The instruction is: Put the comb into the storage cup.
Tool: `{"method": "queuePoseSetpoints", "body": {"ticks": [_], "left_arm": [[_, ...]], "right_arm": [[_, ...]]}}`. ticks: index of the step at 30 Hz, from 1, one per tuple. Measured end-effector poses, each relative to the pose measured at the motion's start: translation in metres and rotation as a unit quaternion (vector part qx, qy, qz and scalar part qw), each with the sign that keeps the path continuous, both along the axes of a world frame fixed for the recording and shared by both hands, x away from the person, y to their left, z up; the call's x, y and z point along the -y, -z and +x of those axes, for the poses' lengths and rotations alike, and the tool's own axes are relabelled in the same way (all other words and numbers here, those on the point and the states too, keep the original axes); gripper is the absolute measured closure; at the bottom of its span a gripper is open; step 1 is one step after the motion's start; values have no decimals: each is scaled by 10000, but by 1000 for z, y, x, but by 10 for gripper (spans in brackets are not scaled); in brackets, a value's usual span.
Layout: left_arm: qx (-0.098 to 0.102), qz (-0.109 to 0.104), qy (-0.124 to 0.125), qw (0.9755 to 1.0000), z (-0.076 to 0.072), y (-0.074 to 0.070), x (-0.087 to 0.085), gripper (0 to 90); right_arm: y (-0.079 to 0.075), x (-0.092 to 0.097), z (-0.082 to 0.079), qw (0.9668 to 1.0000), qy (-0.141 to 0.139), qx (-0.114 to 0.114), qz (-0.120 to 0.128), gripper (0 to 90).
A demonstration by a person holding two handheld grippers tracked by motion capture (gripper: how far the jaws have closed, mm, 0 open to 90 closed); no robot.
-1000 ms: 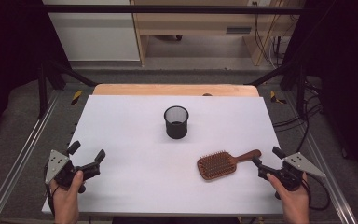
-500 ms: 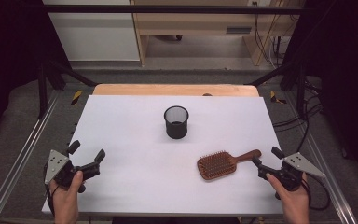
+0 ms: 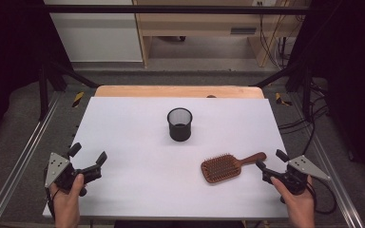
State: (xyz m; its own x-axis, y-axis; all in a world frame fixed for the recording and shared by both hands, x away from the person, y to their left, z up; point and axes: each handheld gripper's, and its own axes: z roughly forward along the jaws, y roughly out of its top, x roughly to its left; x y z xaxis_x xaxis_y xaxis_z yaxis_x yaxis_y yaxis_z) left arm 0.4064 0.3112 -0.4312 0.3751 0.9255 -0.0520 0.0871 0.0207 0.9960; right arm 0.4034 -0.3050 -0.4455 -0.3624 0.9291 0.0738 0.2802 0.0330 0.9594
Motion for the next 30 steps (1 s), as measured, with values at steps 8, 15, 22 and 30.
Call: {"method": "queuePoseSetpoints", "body": {"ticks": [8,15,22,30], "left_arm": [[-2,4,-11,10000,0,0,0,11],[-6,11,2,10000,0,0,0,11],[0,7,-4,10000,0,0,0,11],[2,8,-6,10000,0,0,0,11]], "right_arm": [[1,-1,0,10000,-5,-40,-13,136],[2,-4,1,9998,-57,-119,-118,130],[1,-8,0,9996,-65,-233,-175,189],[-1,-9,-1,9997,-76,-188,-114,193]]}}
